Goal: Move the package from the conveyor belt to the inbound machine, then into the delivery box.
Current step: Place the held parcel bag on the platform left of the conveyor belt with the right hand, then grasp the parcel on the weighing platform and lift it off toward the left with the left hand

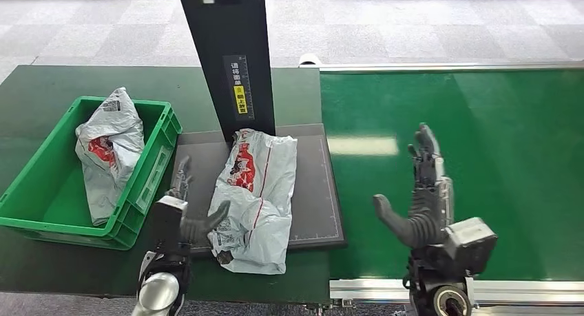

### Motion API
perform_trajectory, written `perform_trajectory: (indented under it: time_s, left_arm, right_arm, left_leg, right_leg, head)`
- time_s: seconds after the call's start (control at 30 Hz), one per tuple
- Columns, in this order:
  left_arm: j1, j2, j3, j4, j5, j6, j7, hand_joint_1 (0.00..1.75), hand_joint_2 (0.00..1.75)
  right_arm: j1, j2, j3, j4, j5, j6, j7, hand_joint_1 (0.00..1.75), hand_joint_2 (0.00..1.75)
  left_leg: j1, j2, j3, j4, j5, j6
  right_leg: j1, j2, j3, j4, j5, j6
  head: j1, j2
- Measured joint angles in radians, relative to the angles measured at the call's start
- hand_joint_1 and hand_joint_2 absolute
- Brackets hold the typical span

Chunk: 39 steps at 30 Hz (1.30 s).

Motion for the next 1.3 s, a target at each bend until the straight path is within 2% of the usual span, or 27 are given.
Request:
perform_trajectory:
  time_s: [0.13, 0.3, 0.33, 0.37, 0.43, 0.47, 0.5, 0.67, 0.9, 1.03, 1.2, 1.3]
  left_arm:
    - [-0.03, 0.001, -0.042, 0.103, -0.291, -0.044, 0.19, 0.0, 1.75]
    - [-0.09, -0.015, -0.055, 0.241, -0.49, -0.1, 0.335, 0.0, 1.75]
    - [-0.107, -0.02, -0.055, 0.266, -0.51, -0.108, 0.352, 0.08, 1.75]
    - [-0.125, -0.026, -0.055, 0.29, -0.524, -0.113, 0.364, 0.44, 1.75]
    - [-0.152, -0.035, -0.054, 0.333, -0.543, -0.119, 0.379, 1.31, 1.75]
    - [-0.162, -0.039, -0.053, 0.351, -0.549, -0.119, 0.381, 1.67, 1.75]
    - [-0.169, -0.043, -0.051, 0.366, -0.555, -0.119, 0.381, 1.75, 1.75]
    - [-0.174, -0.059, -0.023, 0.386, -0.557, -0.088, 0.325, 1.75, 1.75]
    - [-0.128, -0.062, 0.014, 0.31, -0.449, -0.074, 0.211, 1.75, 1.75]
    - [-0.072, -0.062, 0.027, 0.219, -0.288, -0.044, 0.077, 1.75, 1.75]
    - [-0.013, -0.055, 0.036, 0.041, -0.121, 0.01, -0.065, 1.75, 1.75]
    - [0.027, -0.044, 0.039, -0.102, -0.008, 0.086, -0.205, 1.75, 1.75]
  right_arm:
    - [0.051, 0.011, -0.1, -0.125, -0.014, 0.02, -0.038, 0.0, 1.75]
    - [0.076, 0.031, -0.157, -0.198, 0.012, 0.033, -0.041, 0.0, 1.75]
    - [0.076, 0.036, -0.163, -0.201, 0.017, 0.035, -0.04, 0.0, 1.75]
    - [0.076, 0.04, -0.167, -0.202, 0.022, 0.036, -0.039, 0.0, 1.75]
    - [0.075, 0.049, -0.173, -0.202, 0.029, 0.038, -0.037, 0.0, 1.75]
    - [0.075, 0.053, -0.176, -0.202, 0.032, 0.038, -0.036, 0.0, 1.75]
    - [0.076, 0.058, -0.178, -0.202, 0.035, 0.038, -0.035, 0.0, 1.75]
    - [0.095, 0.078, -0.187, -0.221, 0.044, 0.038, -0.034, 0.0, 1.75]
    - [0.117, 0.089, -0.199, -0.241, 0.044, 0.043, -0.034, 0.0, 1.75]
    - [0.124, 0.093, -0.204, -0.245, 0.04, 0.043, -0.034, 0.0, 1.75]
    - [0.129, 0.095, -0.205, -0.246, 0.031, 0.038, -0.034, 0.0, 1.75]
    - [0.133, 0.095, -0.206, -0.246, 0.019, 0.031, -0.034, 0.0, 1.75]
  left_leg:
    - [0.0, 0.001, 0.0, 0.0, 0.0, 0.0]
    - [0.0, 0.0, 0.003, 0.0, 0.0, 0.0]
    - [0.0, -0.001, 0.005, -0.001, -0.001, 0.0]
    - [0.0, -0.002, 0.007, -0.001, -0.001, 0.0]
    - [0.0, -0.005, 0.012, -0.001, -0.003, 0.001]
    - [-0.001, -0.006, 0.015, -0.001, -0.004, 0.002]
    - [-0.001, -0.006, 0.018, -0.001, -0.005, 0.002]
    - [-0.002, -0.005, 0.025, -0.001, -0.006, 0.002]
    - [-0.002, -0.002, 0.023, -0.001, -0.004, 0.002]
    - [-0.002, -0.001, 0.016, -0.001, -0.004, 0.002]
    - [-0.002, -0.001, 0.01, -0.001, -0.004, 0.002]
    - [-0.001, -0.001, 0.009, -0.001, -0.005, 0.002]
  right_leg:
    - [0.0, 0.001, 0.0, 0.0, 0.0, 0.0]
    - [0.0, 0.0, 0.004, 0.0, 0.0, 0.0]
    - [0.0, -0.001, 0.006, 0.0, -0.001, 0.001]
    - [0.0, -0.002, 0.009, 0.0, -0.003, 0.001]
    - [0.0, -0.004, 0.016, 0.0, -0.005, 0.001]
    - [0.0, -0.005, 0.019, -0.001, -0.006, 0.001]
    - [-0.001, -0.005, 0.022, -0.001, -0.007, 0.001]
    - [-0.002, -0.005, 0.029, -0.001, -0.006, 0.001]
    - [-0.001, -0.005, 0.024, 0.0, -0.006, 0.0]
    - [-0.001, -0.004, 0.016, 0.0, -0.006, 0.0]
    - [-0.001, -0.003, 0.011, 0.0, -0.006, 0.0]
    - [-0.001, -0.002, 0.009, 0.0, -0.006, 0.0]
  head:
    - [0.0, 0.0]
    - [0.0, 0.0]
    - [0.0, 0.0]
    - [0.0, 0.0]
    - [0.0, 0.0]
    - [0.0, 0.0]
    - [0.0, 0.0]
    - [0.0, 0.0]
    - [0.0, 0.0]
    - [0.0, 0.0]
    - [0.0, 0.0]
    - [0.0, 0.0]
